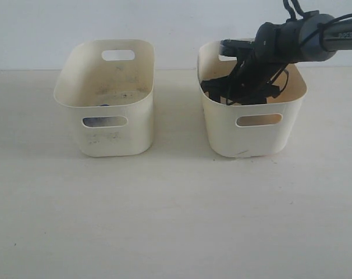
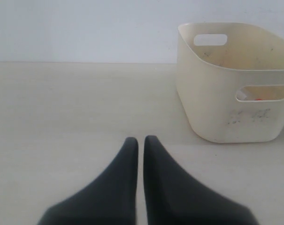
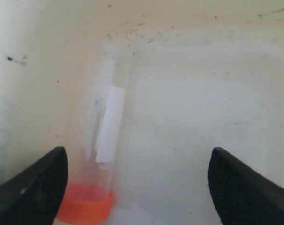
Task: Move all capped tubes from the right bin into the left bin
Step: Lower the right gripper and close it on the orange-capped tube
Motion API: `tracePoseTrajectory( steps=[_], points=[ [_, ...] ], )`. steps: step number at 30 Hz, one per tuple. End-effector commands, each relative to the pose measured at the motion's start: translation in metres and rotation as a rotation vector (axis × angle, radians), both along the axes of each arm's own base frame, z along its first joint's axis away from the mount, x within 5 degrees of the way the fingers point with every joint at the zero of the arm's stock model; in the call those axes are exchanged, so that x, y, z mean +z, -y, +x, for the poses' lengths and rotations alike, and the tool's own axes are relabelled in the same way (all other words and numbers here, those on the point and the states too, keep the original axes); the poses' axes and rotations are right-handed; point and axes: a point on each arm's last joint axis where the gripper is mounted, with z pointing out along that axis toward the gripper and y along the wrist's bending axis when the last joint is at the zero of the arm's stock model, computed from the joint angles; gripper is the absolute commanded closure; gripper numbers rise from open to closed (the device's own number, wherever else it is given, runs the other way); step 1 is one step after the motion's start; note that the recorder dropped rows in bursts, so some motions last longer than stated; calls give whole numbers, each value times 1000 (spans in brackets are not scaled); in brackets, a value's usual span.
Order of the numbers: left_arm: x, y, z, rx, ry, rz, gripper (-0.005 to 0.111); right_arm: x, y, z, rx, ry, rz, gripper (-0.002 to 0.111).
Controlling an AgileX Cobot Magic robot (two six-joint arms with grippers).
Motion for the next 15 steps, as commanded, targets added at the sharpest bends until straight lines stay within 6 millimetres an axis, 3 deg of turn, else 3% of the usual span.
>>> tracePoseTrajectory(
  steps=[1,12,15],
  points=[
    [-1,0,0,-4,1,-11,103,-15,-7,-6,37,-52,-18,33],
    [-1,0,0,-4,1,-11,103,-14,-9,-6,48,-51,-4,33],
    [-1,0,0,-4,1,-11,103,-16,-5,-9,84,-76,-66,44]
  ],
)
